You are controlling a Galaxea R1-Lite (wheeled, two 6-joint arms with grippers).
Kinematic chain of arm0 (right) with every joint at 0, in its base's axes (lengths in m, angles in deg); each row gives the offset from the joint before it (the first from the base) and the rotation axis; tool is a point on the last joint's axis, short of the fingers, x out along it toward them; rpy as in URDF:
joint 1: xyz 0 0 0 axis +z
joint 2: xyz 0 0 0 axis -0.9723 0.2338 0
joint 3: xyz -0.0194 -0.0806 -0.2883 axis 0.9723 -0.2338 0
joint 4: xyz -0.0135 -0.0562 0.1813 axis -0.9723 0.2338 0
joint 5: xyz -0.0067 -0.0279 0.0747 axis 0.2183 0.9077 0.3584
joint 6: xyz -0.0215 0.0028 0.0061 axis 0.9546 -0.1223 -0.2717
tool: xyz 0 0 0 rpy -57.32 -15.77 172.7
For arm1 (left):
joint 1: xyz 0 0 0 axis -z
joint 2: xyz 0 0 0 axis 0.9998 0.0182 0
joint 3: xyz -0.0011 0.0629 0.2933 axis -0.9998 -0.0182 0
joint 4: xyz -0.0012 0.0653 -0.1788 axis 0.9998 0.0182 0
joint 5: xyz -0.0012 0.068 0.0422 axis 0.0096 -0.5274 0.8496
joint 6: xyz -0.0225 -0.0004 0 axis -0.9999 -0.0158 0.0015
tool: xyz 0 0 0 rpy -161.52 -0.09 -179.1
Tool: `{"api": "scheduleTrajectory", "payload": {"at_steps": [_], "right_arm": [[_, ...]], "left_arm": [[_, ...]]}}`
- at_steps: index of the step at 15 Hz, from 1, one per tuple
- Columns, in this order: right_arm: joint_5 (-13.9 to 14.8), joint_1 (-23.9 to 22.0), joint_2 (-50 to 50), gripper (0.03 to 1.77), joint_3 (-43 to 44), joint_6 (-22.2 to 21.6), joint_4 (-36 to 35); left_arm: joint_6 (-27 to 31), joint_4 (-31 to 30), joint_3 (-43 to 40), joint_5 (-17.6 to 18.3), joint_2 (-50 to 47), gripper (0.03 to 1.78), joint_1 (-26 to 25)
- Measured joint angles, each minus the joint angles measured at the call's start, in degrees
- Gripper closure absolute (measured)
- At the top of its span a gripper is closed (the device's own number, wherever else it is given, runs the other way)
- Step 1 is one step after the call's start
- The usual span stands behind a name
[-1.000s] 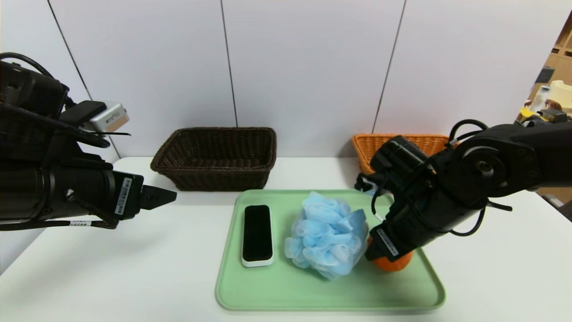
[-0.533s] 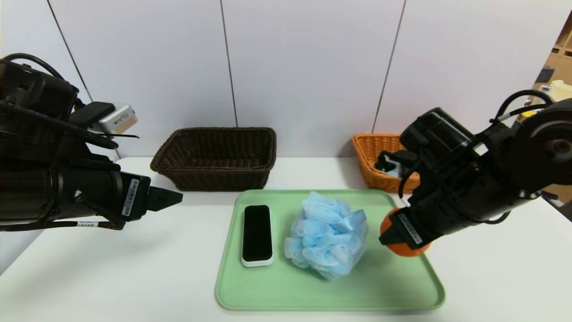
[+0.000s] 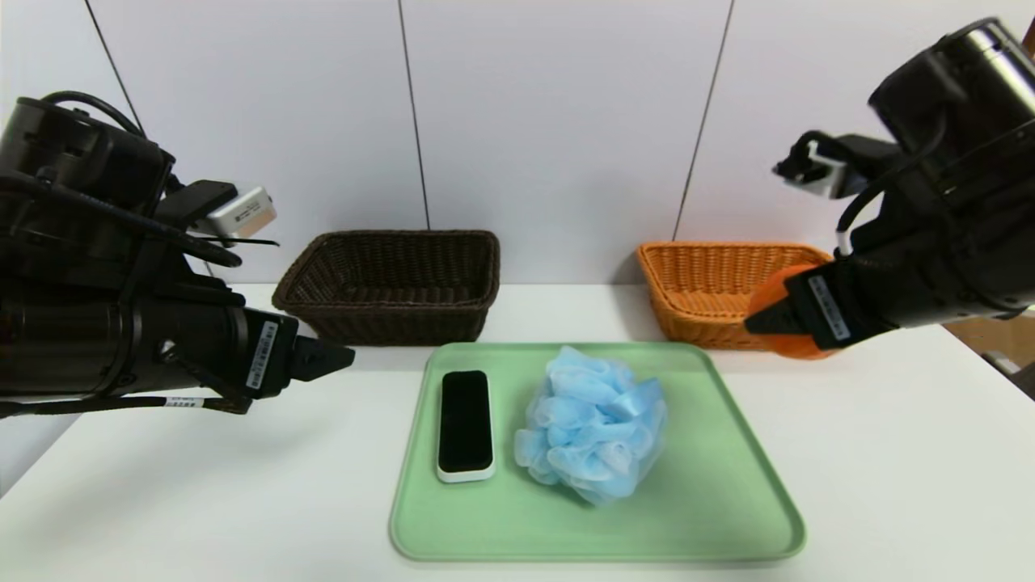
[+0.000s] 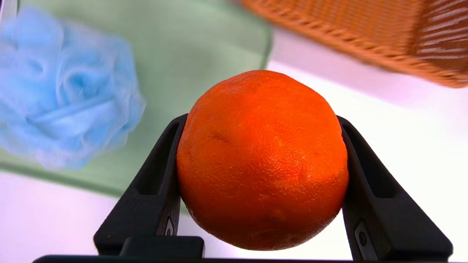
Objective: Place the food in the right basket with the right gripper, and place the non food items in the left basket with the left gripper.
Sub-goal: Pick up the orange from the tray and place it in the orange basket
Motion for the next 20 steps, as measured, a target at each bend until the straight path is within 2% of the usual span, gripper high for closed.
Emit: {"api": "scheduleTrajectory", "payload": {"at_steps": [5, 9, 13, 17, 20], "right_arm": [[0.96, -7.11, 0.83, 0.64, 8.53, 0.39, -3.52], [0.68, -14.31, 6.51, 0.64, 14.14, 0.69, -7.98], [0.69, -19.02, 15.24, 0.64, 23.26, 1.35, -8.85], [0.79, -22.95, 23.19, 0.64, 24.75, 1.79, -14.41], [-0.57, -25.22, 27.21, 0.64, 24.86, 1.91, -19.87]], "left_arm": [[-0.23, 1.27, 3.32, -0.24, 3.96, 0.12, 3.12], [-0.37, 2.78, 5.9, -2.86, 8.77, 0.12, 5.16], [-3.8, 10.36, 14.14, -4.88, 14.67, 0.12, 8.07], [-9.26, 18.43, 23.88, -5.49, 20.86, 0.12, 10.86], [-13.42, 23.5, 28.72, -5.51, 24.89, 0.12, 13.12]]}}
